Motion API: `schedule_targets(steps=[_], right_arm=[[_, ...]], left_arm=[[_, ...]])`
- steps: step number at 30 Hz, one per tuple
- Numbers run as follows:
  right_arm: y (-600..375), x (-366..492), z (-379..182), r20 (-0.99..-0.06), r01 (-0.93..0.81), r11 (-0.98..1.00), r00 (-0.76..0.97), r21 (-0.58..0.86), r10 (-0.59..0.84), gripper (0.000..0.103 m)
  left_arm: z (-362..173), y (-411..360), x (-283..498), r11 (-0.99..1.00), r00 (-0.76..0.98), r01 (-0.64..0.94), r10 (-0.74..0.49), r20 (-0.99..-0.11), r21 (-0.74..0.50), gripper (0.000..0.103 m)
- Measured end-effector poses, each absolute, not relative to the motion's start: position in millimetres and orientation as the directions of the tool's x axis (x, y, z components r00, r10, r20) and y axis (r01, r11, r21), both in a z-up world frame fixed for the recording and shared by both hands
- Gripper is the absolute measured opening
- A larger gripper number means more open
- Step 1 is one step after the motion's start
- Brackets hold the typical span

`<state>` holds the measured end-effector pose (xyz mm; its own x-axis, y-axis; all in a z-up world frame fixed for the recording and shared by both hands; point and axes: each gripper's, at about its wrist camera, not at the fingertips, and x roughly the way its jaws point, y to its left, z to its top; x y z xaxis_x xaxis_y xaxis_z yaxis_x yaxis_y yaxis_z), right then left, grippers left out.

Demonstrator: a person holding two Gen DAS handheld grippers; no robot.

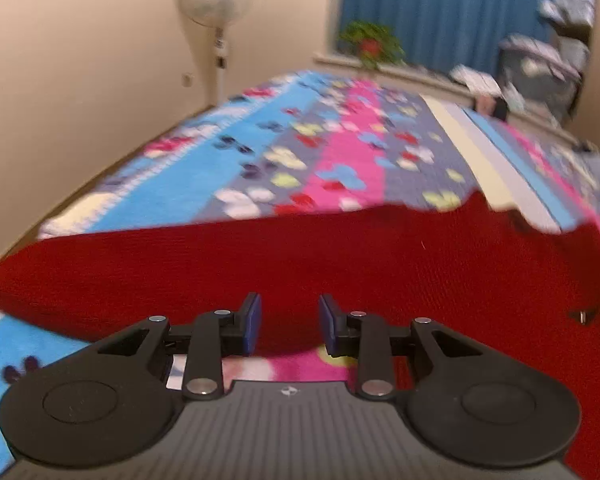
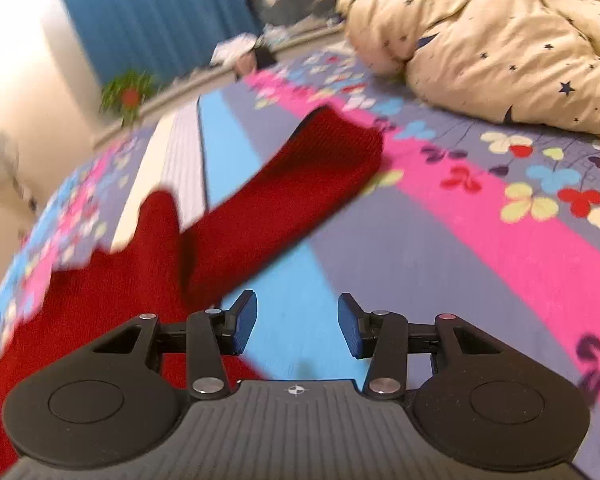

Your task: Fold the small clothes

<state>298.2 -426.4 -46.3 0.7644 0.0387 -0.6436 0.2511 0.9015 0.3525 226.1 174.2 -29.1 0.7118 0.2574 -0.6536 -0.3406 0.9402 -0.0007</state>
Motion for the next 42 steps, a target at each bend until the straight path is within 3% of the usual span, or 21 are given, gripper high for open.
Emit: schedule_targets(steps=[5, 9, 12, 22, 23, 25, 26, 28, 30, 34, 38, 42], right_arm=[[-477, 345, -68, -0.591, 0.303, 0.827, 0.805, 0.474, 0.044, 0.048], [-505, 386, -93, -0.580, 0.312, 0.825, 0.814, 0.471, 0.023, 0.057], [-526, 411, -123, -0.594, 0.334, 0.797, 0.804, 0.502, 0.037, 0.057], [-548, 460, -148, -0.488, 0.273, 0.744, 0.869, 0.610, 0.082, 0.059], [-549, 463, -148, -0.482, 0.278, 0.736, 0.873, 0.618, 0.076, 0.058], [-549, 464, -146, -0.463, 0.264, 0.731, 0.883, 0.629, 0.080, 0.023], [-548, 465, -142, -0.446, 0.242, 0.738, 0.890, 0.630, 0.089, 0.016], [-549, 463, -132, -0.388, 0.191, 0.750, 0.917, 0.633, 0.094, 0.011], [-549, 452, -107, -0.309, 0.195, 0.774, 0.951, 0.603, 0.001, 0.010], [-561, 419, -56, -0.208, 0.473, 0.744, 0.880, 0.472, -0.428, 0.010], [-597, 416, -76, -0.397, 0.654, 0.670, 0.752, 0.351, -0.526, 0.011], [-628, 394, -124, -0.557, 0.761, 0.539, 0.640, 0.363, -0.529, 0.025]], left_arm=[[-50, 182, 229, 0.930, 0.645, -0.361, 0.194, -0.739, -0.071, 0.035], [-57, 182, 236, 0.948, 0.645, -0.318, 0.205, -0.737, -0.015, 0.035], [-65, 184, 244, 0.953, 0.634, -0.303, 0.224, -0.741, 0.028, 0.035], [-93, 169, 259, 0.963, 0.627, -0.231, 0.254, -0.736, 0.135, 0.035], [-94, 168, 259, 0.963, 0.630, -0.229, 0.257, -0.733, 0.141, 0.035], [-96, 166, 259, 0.962, 0.636, -0.226, 0.265, -0.725, 0.153, 0.035], [-96, 166, 259, 0.962, 0.637, -0.226, 0.267, -0.723, 0.156, 0.035], [-96, 166, 259, 0.961, 0.637, -0.228, 0.268, -0.722, 0.156, 0.035], [-95, 166, 258, 0.961, 0.638, -0.229, 0.268, -0.722, 0.154, 0.035], [-92, 168, 258, 0.962, 0.631, -0.239, 0.258, -0.731, 0.133, 0.035], [-91, 171, 259, 0.963, 0.624, -0.244, 0.247, -0.742, 0.116, 0.035], [-89, 174, 261, 0.963, 0.614, -0.253, 0.235, -0.753, 0.095, 0.035]])
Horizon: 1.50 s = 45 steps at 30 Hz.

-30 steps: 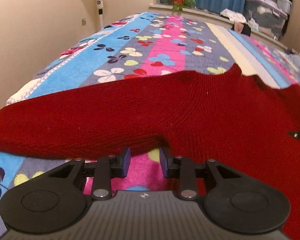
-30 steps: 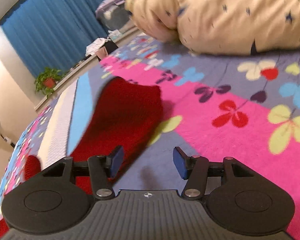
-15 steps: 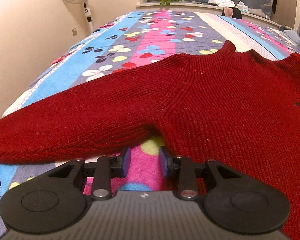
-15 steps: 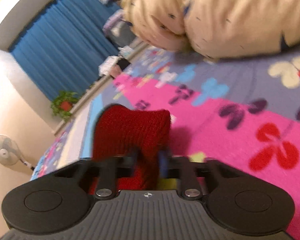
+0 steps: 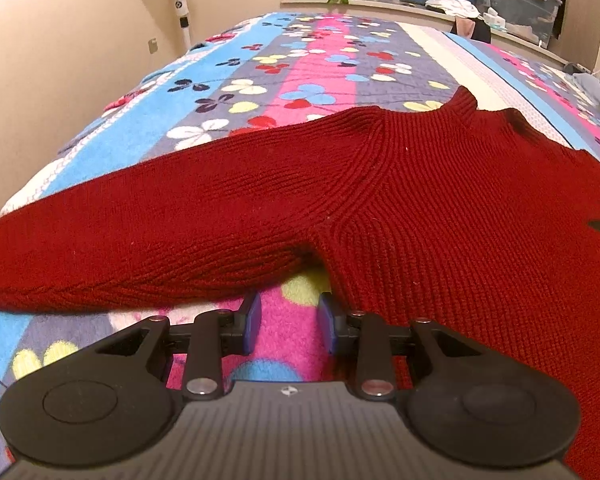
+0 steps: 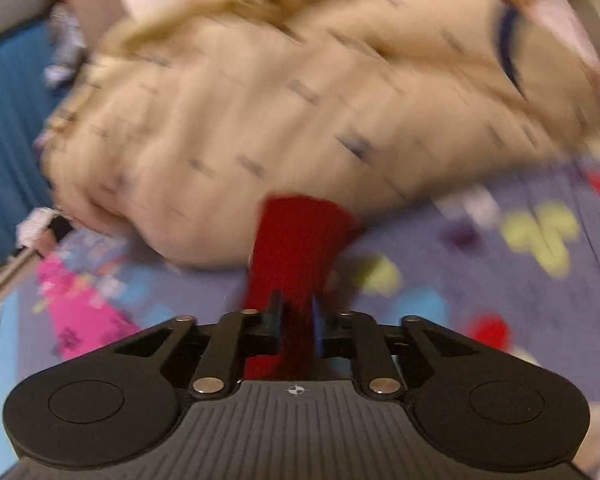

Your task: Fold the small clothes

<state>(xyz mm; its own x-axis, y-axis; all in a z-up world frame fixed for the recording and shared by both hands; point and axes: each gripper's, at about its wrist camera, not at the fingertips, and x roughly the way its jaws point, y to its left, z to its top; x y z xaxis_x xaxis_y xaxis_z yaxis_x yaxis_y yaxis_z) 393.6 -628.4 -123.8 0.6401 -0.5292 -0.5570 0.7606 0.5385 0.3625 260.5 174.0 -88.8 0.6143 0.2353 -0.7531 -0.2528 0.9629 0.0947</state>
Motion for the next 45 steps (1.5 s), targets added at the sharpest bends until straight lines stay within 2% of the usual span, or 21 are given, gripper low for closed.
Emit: schedule_targets(steps=[1, 3, 5, 6, 7, 9, 11, 12, 13, 15, 17, 20, 24, 32, 36, 38, 40, 41, 42, 45], right_arm=[[-638, 383, -135, -0.596, 0.775, 0.491, 0.626, 0.398, -0.504, 0.021], [-649, 365, -137, -0.581, 0.746, 0.439, 0.666, 0.501, -0.467, 0.021], [-643, 360, -126, -0.613, 0.800, 0.438, 0.597, 0.410, -0.518, 0.022], [-640, 352, -120, -0.610, 0.820, 0.425, 0.571, 0.384, -0.549, 0.026], [-637, 341, -113, -0.606, 0.827, 0.404, 0.561, 0.390, -0.564, 0.026], [-628, 328, -105, -0.614, 0.797, 0.430, 0.602, 0.424, -0.510, 0.026], [-607, 323, -93, -0.610, 0.718, 0.539, 0.680, 0.441, -0.406, 0.026], [-594, 317, -85, -0.610, 0.680, 0.590, 0.705, 0.436, -0.362, 0.031], [-576, 313, -77, -0.615, 0.621, 0.657, 0.732, 0.428, -0.291, 0.043], [-544, 299, -67, -0.639, 0.495, 0.757, 0.757, 0.426, -0.136, 0.058], [-515, 288, -63, -0.675, 0.379, 0.819, 0.738, 0.430, 0.012, 0.060], [-482, 260, -66, -0.761, 0.279, 0.873, 0.631, 0.400, 0.147, 0.067], [-473, 226, -71, -0.840, 0.266, 0.908, 0.522, 0.323, 0.146, 0.069], [-462, 159, -71, -0.871, 0.097, 0.972, 0.469, 0.216, 0.146, 0.070], [-461, 135, -69, -0.873, 0.081, 0.975, 0.464, 0.207, 0.147, 0.070], [-459, 132, -69, -0.870, 0.086, 0.976, 0.474, 0.200, 0.137, 0.067], [-457, 130, -67, -0.858, 0.091, 0.976, 0.496, 0.199, 0.129, 0.025], [-459, 130, -67, -0.851, 0.099, 0.973, 0.509, 0.209, 0.131, 0.015], [-459, 129, -65, -0.844, 0.106, 0.969, 0.519, 0.223, 0.138, 0.012], [-459, 125, -58, -0.826, 0.096, 0.966, 0.543, 0.241, 0.152, 0.010]], left_arm=[[-88, 175, 261, 0.963, 0.612, -0.254, 0.233, -0.756, 0.091, 0.035], [-88, 175, 261, 0.963, 0.611, -0.255, 0.232, -0.757, 0.089, 0.035], [-88, 176, 260, 0.963, 0.609, -0.256, 0.229, -0.759, 0.085, 0.035], [-88, 176, 259, 0.963, 0.609, -0.255, 0.227, -0.760, 0.083, 0.036], [-88, 176, 259, 0.964, 0.610, -0.253, 0.225, -0.760, 0.082, 0.037], [-88, 176, 256, 0.965, 0.613, -0.252, 0.221, -0.759, 0.077, 0.039], [-86, 178, 252, 0.964, 0.618, -0.260, 0.212, -0.757, 0.057, 0.041], [-86, 179, 248, 0.962, 0.619, -0.267, 0.208, -0.757, 0.046, 0.042], [-84, 181, 242, 0.960, 0.620, -0.278, 0.206, -0.757, 0.033, 0.045], [-78, 184, 230, 0.955, 0.619, -0.298, 0.195, -0.761, 0.002, 0.047], [-69, 190, 211, 0.946, 0.611, -0.318, 0.152, -0.777, -0.065, 0.048], [-60, 202, 174, 0.907, 0.585, -0.363, 0.043, -0.810, -0.215, 0.059], [-61, 202, 120, 0.872, 0.510, -0.386, -0.071, -0.857, -0.302, 0.059], [-69, 170, 41, 0.948, 0.437, -0.217, -0.121, -0.891, -0.235, 0.059], [-69, 166, 26, 0.950, 0.437, -0.218, -0.108, -0.893, -0.222, 0.057], [-69, 161, 25, 0.956, 0.439, -0.216, -0.087, -0.894, -0.199, 0.051], [-69, 154, 27, 0.966, 0.446, -0.177, -0.093, -0.890, -0.189, 0.027], [-68, 150, 27, 0.970, 0.452, -0.162, -0.088, -0.888, -0.179, 0.022], [-66, 147, 28, 0.975, 0.460, -0.148, -0.080, -0.884, -0.165, 0.014], [-59, 149, 23, 0.974, 0.480, -0.146, -0.084, -0.873, -0.174, 0.011]])
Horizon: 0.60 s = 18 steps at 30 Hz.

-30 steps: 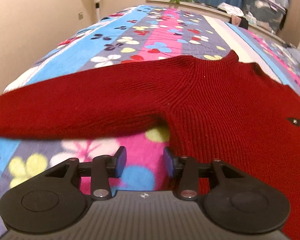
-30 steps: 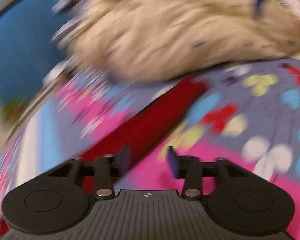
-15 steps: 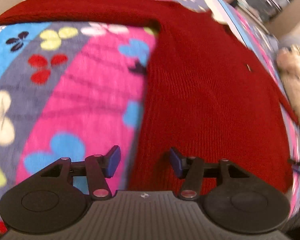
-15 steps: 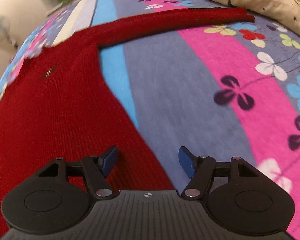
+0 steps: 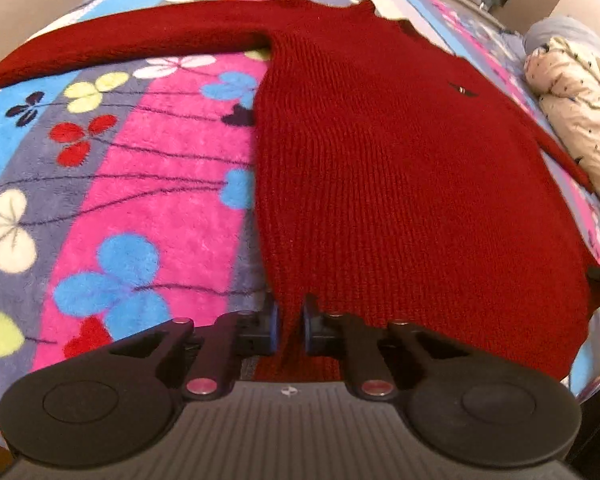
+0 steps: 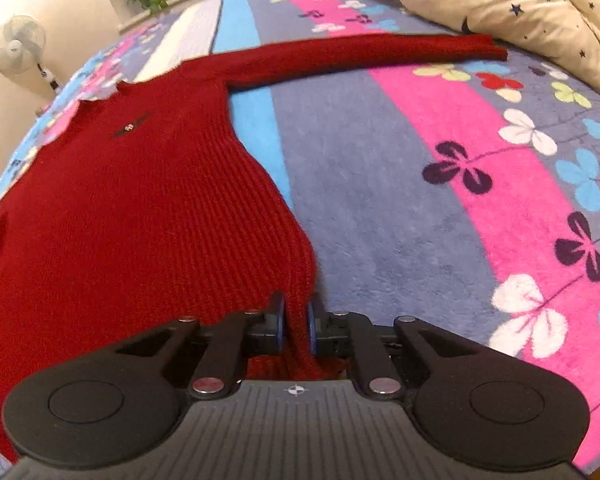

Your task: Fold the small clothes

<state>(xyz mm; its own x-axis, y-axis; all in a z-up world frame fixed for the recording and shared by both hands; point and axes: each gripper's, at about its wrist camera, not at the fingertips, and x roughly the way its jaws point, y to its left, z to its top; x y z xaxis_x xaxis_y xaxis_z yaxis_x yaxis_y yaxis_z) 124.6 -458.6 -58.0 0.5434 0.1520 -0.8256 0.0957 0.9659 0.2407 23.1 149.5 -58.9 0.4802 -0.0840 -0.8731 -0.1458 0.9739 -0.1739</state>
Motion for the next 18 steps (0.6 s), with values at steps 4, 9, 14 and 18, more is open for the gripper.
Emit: schedule_targets(steps=[4, 9, 14, 18], right_arm=[[-482, 106, -29, -0.738, 0.158, 0.905, 0.641, 0.395, 0.211, 0.008], [-496, 82, -19, -0.729, 0.201, 0.862, 0.639, 0.465, 0.245, 0.006], [-479, 100, -54, -0.870, 0.281, 0.916, 0.477, 0.287, 0.126, 0.014], [-472, 91, -24, -0.784, 0.296, 0.933, 0.620, 0.204, -0.025, 0.027]], left_arm=[[-27, 165, 4, 0.948, 0.575, -0.148, -0.148, -0.805, -0.281, 0.010], [-20, 181, -10, 0.939, 0.568, -0.187, -0.137, -0.812, -0.289, 0.009], [-31, 173, 4, 0.965, 0.495, -0.233, 0.012, -0.869, -0.120, 0.013], [-7, 159, 0, 0.984, 0.628, -0.150, 0.021, -0.778, -0.094, 0.040]])
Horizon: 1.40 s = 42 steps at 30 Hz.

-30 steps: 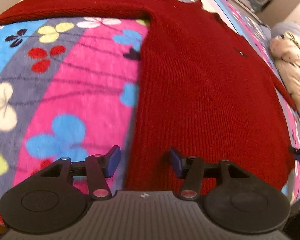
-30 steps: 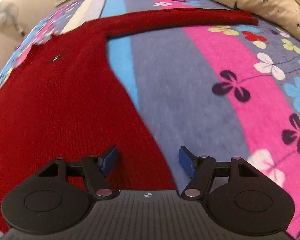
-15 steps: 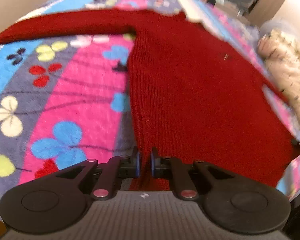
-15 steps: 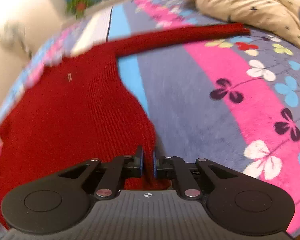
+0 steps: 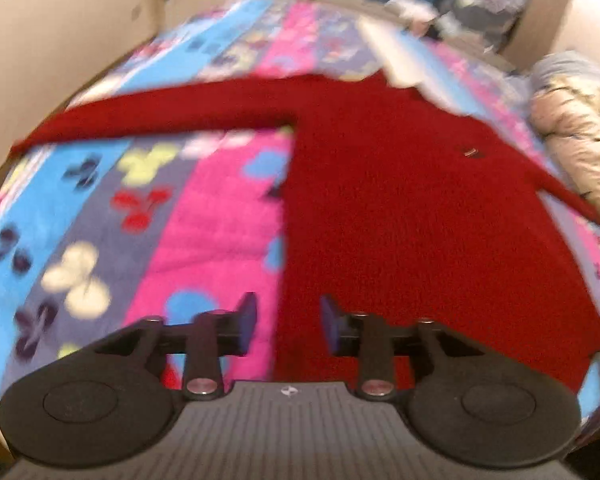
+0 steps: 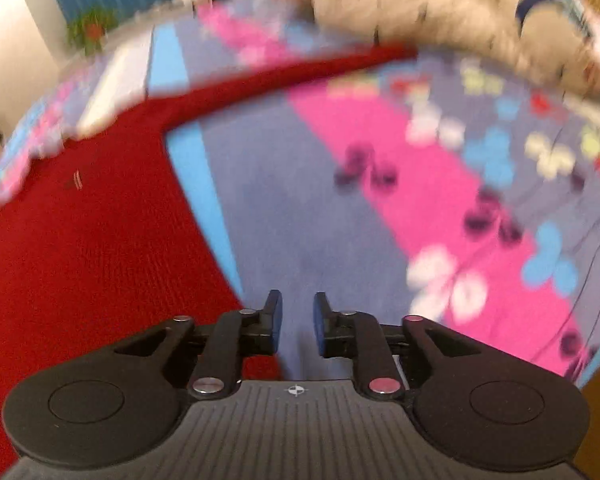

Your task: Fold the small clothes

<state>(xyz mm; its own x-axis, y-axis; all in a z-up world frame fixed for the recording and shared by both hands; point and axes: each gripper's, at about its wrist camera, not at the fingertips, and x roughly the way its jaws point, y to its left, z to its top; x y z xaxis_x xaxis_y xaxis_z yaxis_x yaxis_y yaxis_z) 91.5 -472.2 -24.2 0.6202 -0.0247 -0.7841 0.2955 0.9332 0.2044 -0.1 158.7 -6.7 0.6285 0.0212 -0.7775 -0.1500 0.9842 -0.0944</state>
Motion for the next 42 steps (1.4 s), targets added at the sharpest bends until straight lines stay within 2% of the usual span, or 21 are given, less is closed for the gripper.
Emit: schedule_targets(steps=[2, 4, 7, 10, 13, 16, 19, 22, 27, 37, 42], right_arm=[[-461, 90, -13, -0.724, 0.203, 0.948, 0.689, 0.244, 0.039, 0.037], [-444, 94, -17, -0.733, 0.104, 0.964, 0.670, 0.245, 0.115, 0.051], [-423, 105, -54, -0.867, 0.045, 0.981, 0.476, 0.191, 0.147, 0.054], [-413, 105, -56, -0.876, 0.017, 0.992, 0.470, 0.127, 0.104, 0.058], [-413, 100, -50, -0.859, 0.028, 0.987, 0.497, 0.156, 0.122, 0.059], [-411, 99, -58, -0.879, 0.024, 0.992, 0.466, 0.122, 0.097, 0.061], [-407, 97, -51, -0.868, 0.013, 0.995, 0.489, 0.103, 0.084, 0.061], [-409, 101, -44, -0.835, 0.024, 0.992, 0.543, 0.125, 0.092, 0.061], [-409, 103, -47, -0.849, 0.039, 0.992, 0.522, 0.119, 0.081, 0.062], [-410, 105, -38, -0.829, 0.046, 0.994, 0.557, 0.099, 0.057, 0.062], [-414, 101, -16, -0.752, 0.064, 0.992, 0.658, 0.109, 0.040, 0.061]], left_arm=[[-9, 148, 4, 0.990, 0.623, -0.091, -0.026, -0.782, -0.105, 0.041], [-23, 141, 11, 0.990, 0.562, -0.074, -0.057, -0.825, -0.119, 0.043], [-51, 137, 23, 0.993, 0.425, -0.089, -0.034, -0.905, -0.079, 0.046], [-42, 131, 22, 0.995, 0.473, -0.076, -0.018, -0.881, -0.061, 0.049], [-37, 128, 21, 0.994, 0.501, -0.074, -0.032, -0.865, -0.079, 0.060], [-50, 126, 26, 0.995, 0.439, -0.070, -0.028, -0.898, -0.065, 0.061], [-45, 119, 22, 0.997, 0.475, -0.070, 0.011, -0.880, -0.026, 0.063], [-32, 120, 19, 0.994, 0.534, -0.105, 0.040, -0.845, -0.019, 0.072], [-33, 121, 24, 0.993, 0.533, -0.117, 0.046, -0.845, -0.020, 0.079], [-27, 117, 23, 0.995, 0.574, -0.095, 0.044, -0.818, -0.013, 0.081], [-19, 118, 23, 0.994, 0.609, -0.107, 0.045, -0.792, -0.026, 0.084]])
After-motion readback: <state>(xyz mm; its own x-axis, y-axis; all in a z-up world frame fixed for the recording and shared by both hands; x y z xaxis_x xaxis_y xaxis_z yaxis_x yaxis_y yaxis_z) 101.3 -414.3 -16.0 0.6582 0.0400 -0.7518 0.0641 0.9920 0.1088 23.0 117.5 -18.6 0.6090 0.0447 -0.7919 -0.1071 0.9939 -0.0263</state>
